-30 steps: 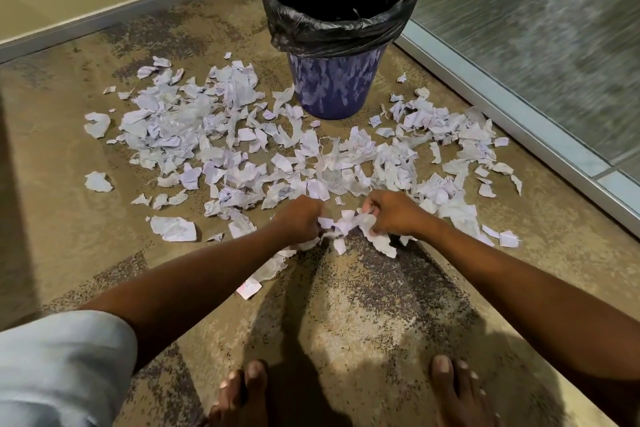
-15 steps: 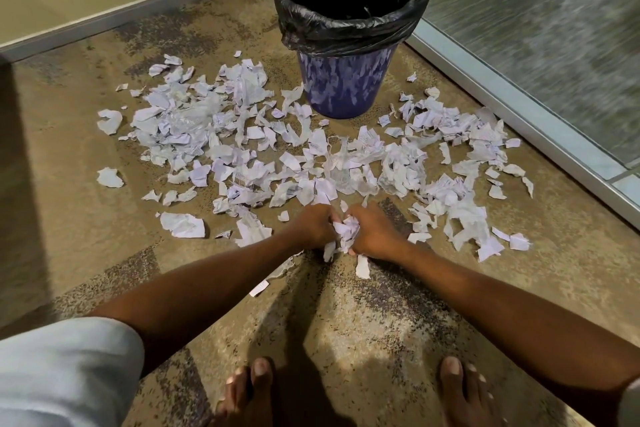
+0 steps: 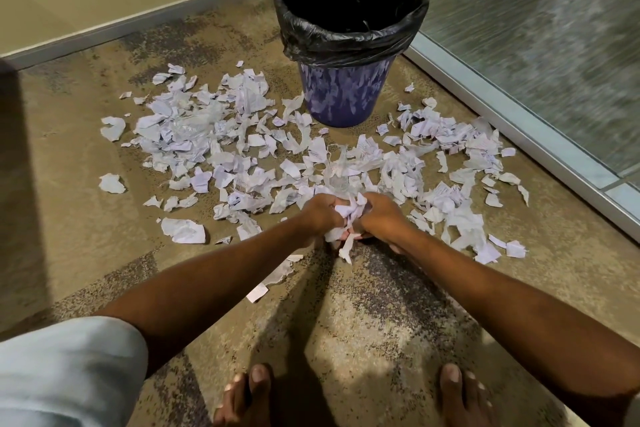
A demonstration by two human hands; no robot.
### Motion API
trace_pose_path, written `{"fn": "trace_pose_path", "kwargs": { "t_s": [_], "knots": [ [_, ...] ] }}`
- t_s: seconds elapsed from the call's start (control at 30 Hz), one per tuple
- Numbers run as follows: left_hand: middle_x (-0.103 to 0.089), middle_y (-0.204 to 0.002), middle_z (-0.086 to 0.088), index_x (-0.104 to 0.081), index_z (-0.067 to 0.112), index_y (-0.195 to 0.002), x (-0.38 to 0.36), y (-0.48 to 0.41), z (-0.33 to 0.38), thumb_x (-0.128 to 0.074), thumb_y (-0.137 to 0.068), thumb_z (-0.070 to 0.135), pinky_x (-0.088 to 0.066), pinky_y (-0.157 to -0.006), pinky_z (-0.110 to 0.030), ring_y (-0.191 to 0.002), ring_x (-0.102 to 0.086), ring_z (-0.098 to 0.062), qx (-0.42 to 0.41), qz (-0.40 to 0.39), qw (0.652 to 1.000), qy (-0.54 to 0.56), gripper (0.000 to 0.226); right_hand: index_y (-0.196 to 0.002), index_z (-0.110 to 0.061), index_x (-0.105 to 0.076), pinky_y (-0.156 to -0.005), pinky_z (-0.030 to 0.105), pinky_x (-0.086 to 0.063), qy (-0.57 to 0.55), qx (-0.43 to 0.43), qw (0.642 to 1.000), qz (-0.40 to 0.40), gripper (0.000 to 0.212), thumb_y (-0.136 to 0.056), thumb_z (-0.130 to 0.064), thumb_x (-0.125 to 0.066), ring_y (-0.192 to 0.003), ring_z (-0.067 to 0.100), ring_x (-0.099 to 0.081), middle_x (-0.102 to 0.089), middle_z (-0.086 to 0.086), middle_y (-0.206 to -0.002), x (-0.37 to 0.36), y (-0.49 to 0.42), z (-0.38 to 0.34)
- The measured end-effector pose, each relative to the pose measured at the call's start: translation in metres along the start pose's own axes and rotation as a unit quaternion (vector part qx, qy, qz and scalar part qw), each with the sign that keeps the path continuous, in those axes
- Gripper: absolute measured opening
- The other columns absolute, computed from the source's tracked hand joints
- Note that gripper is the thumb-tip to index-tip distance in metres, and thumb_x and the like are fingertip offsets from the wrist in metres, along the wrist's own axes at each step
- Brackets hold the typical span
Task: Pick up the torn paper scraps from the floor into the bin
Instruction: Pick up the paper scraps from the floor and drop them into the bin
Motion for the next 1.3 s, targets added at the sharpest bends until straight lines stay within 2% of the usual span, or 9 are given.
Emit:
{"fn": "trace_pose_path", "kwargs": {
  "t_s": [0.13,0.23,0.33,0.63,0.77,0.83,0.97,1.1,1.3],
  "knots": [
    [-0.074,-0.105,-0.013,-0.070,0.012,-0.101,0.014,-0.004,0.038,-0.077,-0.089,0.002,-0.054,-0.060,-0.030,-0.089,-0.070,-0.025,-0.014,0.037,0.999,0.023,0.018,-0.109,-0.014,-0.065,-0.065,0.029,-0.049,0.014,0.031,0.999,0.033,0.041,-0.076,0.004,-0.082,-0.084,0.019,-0.063,-0.065,0.000,-0.093,0.029,-0.010,-0.031],
    [-0.075,-0.107,-0.009,-0.073,0.012,-0.110,0.029,-0.006,0.071,-0.078,-0.091,0.006,-0.050,-0.052,-0.021,-0.088,-0.068,-0.019,-0.039,0.058,0.996,0.057,0.021,-0.113,-0.016,-0.068,-0.086,0.042,-0.062,-0.007,0.058,0.996,0.074,0.046,-0.074,0.002,-0.083,-0.098,0.026,-0.070,-0.073,0.004,-0.104,0.052,-0.016,-0.056],
    [-0.075,-0.107,-0.007,-0.073,0.012,-0.115,0.046,0.002,0.111,-0.075,-0.093,0.005,-0.051,-0.060,-0.024,-0.090,-0.068,-0.019,-0.063,0.075,0.988,0.117,0.023,-0.098,-0.024,-0.069,-0.085,0.055,-0.065,-0.050,0.104,0.988,0.103,0.041,-0.070,0.000,-0.085,-0.097,0.030,-0.075,-0.076,0.005,-0.101,0.080,-0.019,-0.086],
    [-0.067,-0.077,-0.012,-0.066,0.009,-0.084,0.102,0.018,0.219,-0.068,-0.093,-0.005,-0.045,-0.054,-0.025,-0.065,-0.065,-0.020,-0.143,0.126,0.952,0.240,0.017,-0.092,-0.019,-0.069,-0.083,0.052,-0.067,-0.117,0.191,0.963,0.148,0.041,-0.072,0.015,-0.080,-0.100,0.032,-0.077,-0.077,0.012,-0.105,0.167,-0.025,-0.194],
    [-0.071,-0.082,-0.015,-0.068,0.004,-0.080,0.127,0.021,0.257,-0.063,-0.091,-0.014,-0.065,-0.070,-0.038,-0.070,-0.070,-0.025,-0.137,0.133,0.926,0.326,0.022,-0.094,-0.008,-0.067,-0.078,0.045,-0.068,-0.187,0.199,0.952,0.137,0.038,-0.075,0.024,-0.075,-0.095,0.035,-0.079,-0.076,0.020,-0.104,0.186,-0.034,-0.232],
    [-0.069,-0.082,-0.015,-0.067,0.002,-0.082,0.139,0.015,0.272,-0.059,-0.095,-0.013,-0.065,-0.069,-0.039,-0.067,-0.068,-0.025,-0.131,0.141,0.914,0.356,0.021,-0.094,-0.007,-0.064,-0.071,0.037,-0.067,-0.224,0.200,0.944,0.140,0.037,-0.078,0.025,-0.069,-0.092,0.033,-0.078,-0.074,0.015,-0.099,0.190,-0.043,-0.248],
    [-0.063,-0.100,-0.020,-0.064,-0.002,-0.109,0.159,0.009,0.291,-0.042,-0.100,-0.009,-0.059,-0.101,-0.050,-0.088,-0.065,-0.032,-0.116,0.139,0.902,0.392,0.024,-0.090,-0.009,-0.059,-0.071,0.038,-0.068,-0.298,0.188,0.928,0.122,0.034,-0.083,0.024,-0.063,-0.087,0.027,-0.079,-0.071,0.012,-0.091,0.187,-0.065,-0.272],
    [-0.053,-0.085,-0.016,-0.051,0.003,-0.090,0.172,0.002,0.296,-0.033,-0.104,0.000,-0.053,-0.095,-0.047,-0.078,-0.055,-0.030,-0.106,0.153,0.878,0.440,0.023,-0.095,-0.012,-0.056,-0.067,0.035,-0.063,-0.335,0.163,0.922,0.105,0.031,-0.087,0.017,-0.060,-0.095,0.033,-0.076,-0.069,0.015,-0.099,0.183,-0.093,-0.282],
    [-0.061,-0.081,-0.013,-0.055,0.008,-0.088,0.174,-0.008,0.299,-0.056,-0.104,0.025,-0.052,-0.078,-0.038,-0.078,-0.063,-0.029,-0.123,0.091,0.882,0.446,0.024,-0.131,-0.022,-0.061,-0.079,0.039,-0.058,-0.237,0.155,0.954,0.101,0.056,-0.084,0.006,-0.070,-0.114,0.024,-0.064,-0.065,0.005,-0.123,0.180,-0.115,-0.280]
  ]
}}
Point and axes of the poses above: each hand's wrist, its own y-axis away from the middle knuckle, its own x-axis out of the back of the hand, z = x × y, the point moved 3 cm from there along -y, towards the middle knuckle
